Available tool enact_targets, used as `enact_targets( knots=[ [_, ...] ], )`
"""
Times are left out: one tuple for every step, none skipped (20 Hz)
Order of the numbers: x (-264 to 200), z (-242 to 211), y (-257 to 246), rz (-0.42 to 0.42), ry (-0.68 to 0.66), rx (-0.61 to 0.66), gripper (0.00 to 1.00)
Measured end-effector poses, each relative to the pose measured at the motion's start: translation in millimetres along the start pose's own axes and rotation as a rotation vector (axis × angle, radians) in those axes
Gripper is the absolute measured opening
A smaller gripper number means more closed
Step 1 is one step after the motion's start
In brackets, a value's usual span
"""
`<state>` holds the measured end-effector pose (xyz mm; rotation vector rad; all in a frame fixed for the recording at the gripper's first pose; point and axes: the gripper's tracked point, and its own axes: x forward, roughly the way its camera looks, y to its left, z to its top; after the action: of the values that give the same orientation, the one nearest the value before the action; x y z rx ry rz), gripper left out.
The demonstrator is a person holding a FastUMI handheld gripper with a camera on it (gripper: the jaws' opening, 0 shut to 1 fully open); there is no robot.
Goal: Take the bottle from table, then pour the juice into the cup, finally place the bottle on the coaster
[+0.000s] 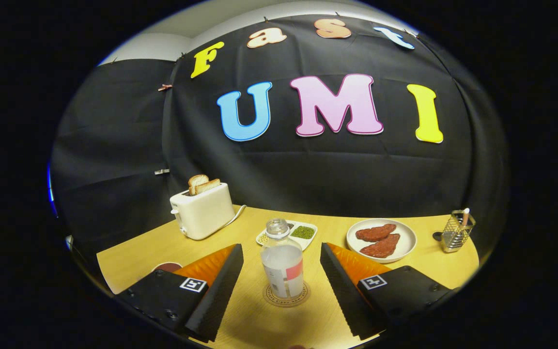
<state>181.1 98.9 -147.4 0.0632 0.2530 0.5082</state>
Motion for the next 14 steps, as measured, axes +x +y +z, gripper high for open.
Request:
enact_targets(
  knots=[
    [-9.3, 10.0, -5.7, -0.020, -0.005, -0.011, 0.98],
    [-19.5, 21.7, -12.6, -0.047, -0.014, -0.031, 0.98],
    [-30.5, 35.1, -19.2, -0.074, -0.028, -0.053, 0.98],
    [-41.8, 49.3, -25.2, -0.099, -0.045, -0.072, 0.98],
    [-54.0, 64.1, -30.4, -0.128, -0.063, -0.089, 0.98],
    [-66.8, 79.1, -36.7, -0.156, -0.086, -0.102, 0.98],
    [-80.3, 92.3, -39.5, -0.185, -0.110, -0.114, 0.98],
    [-95.7, 103.3, -42.9, -0.214, -0.129, -0.125, 0.98],
    [-110.0, 112.4, -45.7, -0.244, -0.143, -0.137, 0.98],
    [-124.4, 121.2, -48.6, -0.271, -0.153, -0.150, 0.97],
    [-140.2, 130.7, -50.2, -0.299, -0.166, -0.164, 0.97],
    [-155.2, 137.8, -52.9, -0.329, -0.177, -0.183, 0.96],
    [-170.4, 144.3, -54.8, -0.358, -0.181, -0.199, 0.97],
    [-185.0, 148.1, -54.6, -0.387, -0.187, -0.212, 0.98]
  ],
)
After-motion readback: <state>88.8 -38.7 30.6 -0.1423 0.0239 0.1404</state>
